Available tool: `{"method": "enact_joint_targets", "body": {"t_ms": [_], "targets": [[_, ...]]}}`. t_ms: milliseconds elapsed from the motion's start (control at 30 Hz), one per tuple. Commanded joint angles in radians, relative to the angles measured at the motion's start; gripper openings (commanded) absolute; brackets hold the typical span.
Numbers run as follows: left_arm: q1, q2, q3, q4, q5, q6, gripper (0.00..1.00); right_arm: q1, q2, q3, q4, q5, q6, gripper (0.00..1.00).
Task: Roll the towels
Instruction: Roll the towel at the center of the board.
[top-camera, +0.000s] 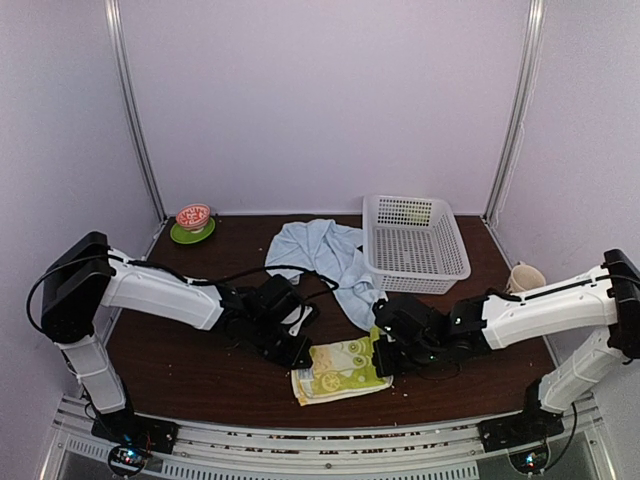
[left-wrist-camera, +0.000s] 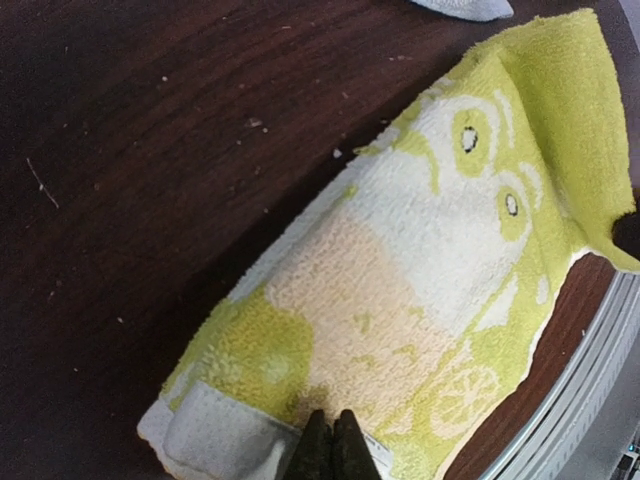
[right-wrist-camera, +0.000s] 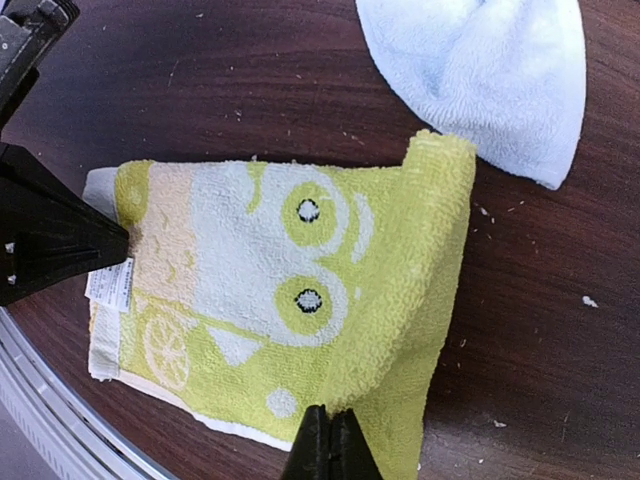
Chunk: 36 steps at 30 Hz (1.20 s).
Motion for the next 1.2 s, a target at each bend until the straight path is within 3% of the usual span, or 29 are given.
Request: {"method": "enact_joint_targets", "body": {"t_ms": [0,367,533,833,1167], "targets": [[-0.007,0.004,-0.016,0.062,0.019,-0.015,0.00,0.008,0.034,0.011,0.048,-0.036,-0.016,0.00],[-0.010,-0.005,-0.018,0.066,0.021,-0.020,0.00,0.007,0.112,-0.015,0.162,-0.126,0.004,0.01],[-0.010,-0.030,-0.004,0.044,0.013,-0.007,0.00,-0.001,0.117,-0.048,0.208,-0.147,0.018,0.18],[-0.010,-0.063,0.067,0.001,0.025,0.008,0.00,-0.014,0.118,-0.105,0.289,-0.186,0.029,0.37],[-0.008,0.014,0.246,0.023,0.069,-0.003,0.00,-0.028,0.137,-0.149,0.351,-0.210,0.048,0.39]]}}
